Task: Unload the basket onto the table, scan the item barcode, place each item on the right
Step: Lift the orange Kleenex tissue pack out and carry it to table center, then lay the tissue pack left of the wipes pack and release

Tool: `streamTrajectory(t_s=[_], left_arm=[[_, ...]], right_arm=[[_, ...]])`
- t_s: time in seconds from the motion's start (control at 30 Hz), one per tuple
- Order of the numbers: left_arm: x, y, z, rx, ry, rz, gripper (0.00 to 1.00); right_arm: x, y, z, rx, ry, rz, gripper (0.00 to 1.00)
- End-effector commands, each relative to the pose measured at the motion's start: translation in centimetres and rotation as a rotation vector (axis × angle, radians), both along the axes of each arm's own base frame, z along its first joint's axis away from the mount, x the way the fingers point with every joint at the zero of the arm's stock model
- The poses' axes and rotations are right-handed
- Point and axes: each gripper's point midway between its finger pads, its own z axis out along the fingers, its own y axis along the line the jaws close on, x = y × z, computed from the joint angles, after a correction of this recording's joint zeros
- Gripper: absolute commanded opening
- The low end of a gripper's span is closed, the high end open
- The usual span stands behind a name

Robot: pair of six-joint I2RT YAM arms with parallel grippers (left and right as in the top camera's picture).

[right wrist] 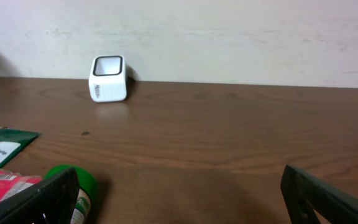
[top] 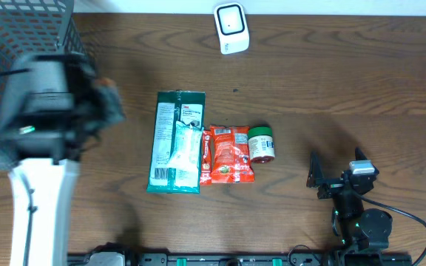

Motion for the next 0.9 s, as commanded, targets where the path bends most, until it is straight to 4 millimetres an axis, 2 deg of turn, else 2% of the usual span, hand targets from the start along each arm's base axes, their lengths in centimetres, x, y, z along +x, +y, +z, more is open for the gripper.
streamTrajectory(t_s=[0.0,0.13,0.23,0.33,0.47,0.57,0.67,0.8,0.87], left_arm=[[-1.1,-2.7,-5.8,0.051,0.161,-0.072,0.45],[-1.9,-5.3,-11.3,0.063,0.268,-0.138,0.45],[-1.9,-6.4,-15.4,0.075,0.321,-0.169,0.45],[-1.9,-7.0,-18.8,0.079,0.381,-0.166,0.45],[-1.9,-7.5,-21.8,0.098,0.456,-0.181,0.47],[-1.9,-7.5,-23.1,0.104,0.486,-0.18,0.53],[-1.9,-7.6,-23.2,0.1,0.487,-0.182,0.66],[-1.7,-7.7,-22.6,0.093,0.471,-0.183,0.75],[-1.4,-7.8,-21.4,0.086,0.438,-0.184,0.77]], right_arm=[[0.0,-0.3,-0.1,0.002,0.003,-0.012,0.99],[0.0,-0.3,-0.1,0.002,0.003,-0.012,0.99],[0.0,-0.3,-0.1,0.002,0.003,-0.012,0.99],[0.0,-0.3,-0.1,0.002,0.003,-0.012,0.99],[0.0,-0.3,-0.1,0.002,0.003,-0.012,0.99],[0.0,-0.3,-0.1,0.002,0.003,-0.012,0.99],[0.0,-0.3,-0.1,0.002,0.003,-0.012,0.99],[0.0,-0.3,-0.1,0.002,0.003,-0.012,0.99],[0.0,-0.3,-0.1,0.002,0.003,-0.012,0.99]])
